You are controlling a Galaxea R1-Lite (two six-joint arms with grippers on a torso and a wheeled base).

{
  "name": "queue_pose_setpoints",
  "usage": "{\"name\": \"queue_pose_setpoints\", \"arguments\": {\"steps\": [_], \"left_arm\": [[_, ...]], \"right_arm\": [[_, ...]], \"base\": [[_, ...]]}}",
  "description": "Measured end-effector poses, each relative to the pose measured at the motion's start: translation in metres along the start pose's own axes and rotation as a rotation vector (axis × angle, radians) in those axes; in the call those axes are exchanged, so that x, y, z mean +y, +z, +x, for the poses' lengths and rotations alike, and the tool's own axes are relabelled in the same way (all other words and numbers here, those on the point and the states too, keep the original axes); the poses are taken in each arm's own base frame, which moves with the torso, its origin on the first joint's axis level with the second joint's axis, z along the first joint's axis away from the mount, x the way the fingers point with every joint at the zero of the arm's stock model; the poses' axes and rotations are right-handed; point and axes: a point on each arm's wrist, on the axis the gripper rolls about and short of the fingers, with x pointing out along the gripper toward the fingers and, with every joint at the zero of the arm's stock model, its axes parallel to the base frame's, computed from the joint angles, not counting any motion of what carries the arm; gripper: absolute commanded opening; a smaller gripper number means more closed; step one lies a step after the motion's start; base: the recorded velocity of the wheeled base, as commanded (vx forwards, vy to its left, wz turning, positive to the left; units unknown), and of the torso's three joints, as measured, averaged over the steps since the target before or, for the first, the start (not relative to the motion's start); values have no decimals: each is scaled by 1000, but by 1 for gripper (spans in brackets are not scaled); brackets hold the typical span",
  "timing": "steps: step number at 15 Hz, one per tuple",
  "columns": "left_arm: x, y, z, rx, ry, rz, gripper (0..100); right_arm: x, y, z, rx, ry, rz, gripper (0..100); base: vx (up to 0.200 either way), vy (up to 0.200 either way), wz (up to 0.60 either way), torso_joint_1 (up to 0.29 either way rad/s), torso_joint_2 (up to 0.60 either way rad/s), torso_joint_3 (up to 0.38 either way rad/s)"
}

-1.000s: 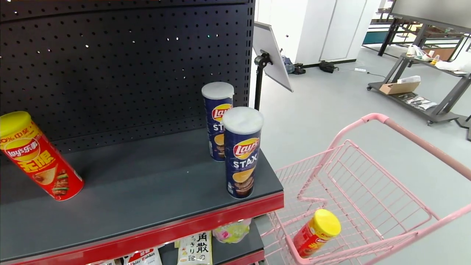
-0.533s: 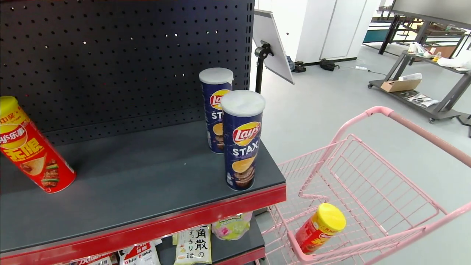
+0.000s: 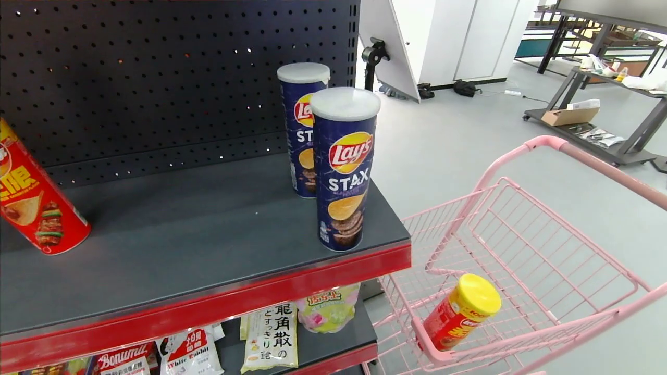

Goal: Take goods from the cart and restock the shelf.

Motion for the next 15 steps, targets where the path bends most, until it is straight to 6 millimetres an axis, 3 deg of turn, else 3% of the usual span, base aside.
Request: {"name": "queue_pose_setpoints", "arguments": {"steps": [6,12,13,15], "left_arm": [[0,0,0,0,1,0,100],[0,0,0,0,0,0,100],[0,0,0,0,0,0,100],[0,0,0,0,0,0,100]], "right_arm": [[0,0,0,0,0,0,100],[0,1,0,1,1,-1,100],[0,6,-1,-14,4,4,100],[0,38,-6,-75,17,56,100]], "base": [[0,0,0,-171,540,366],[0,0,0,-33,106,76],[0,0,0,0,0,0],[0,0,0,0,0,0]]}}
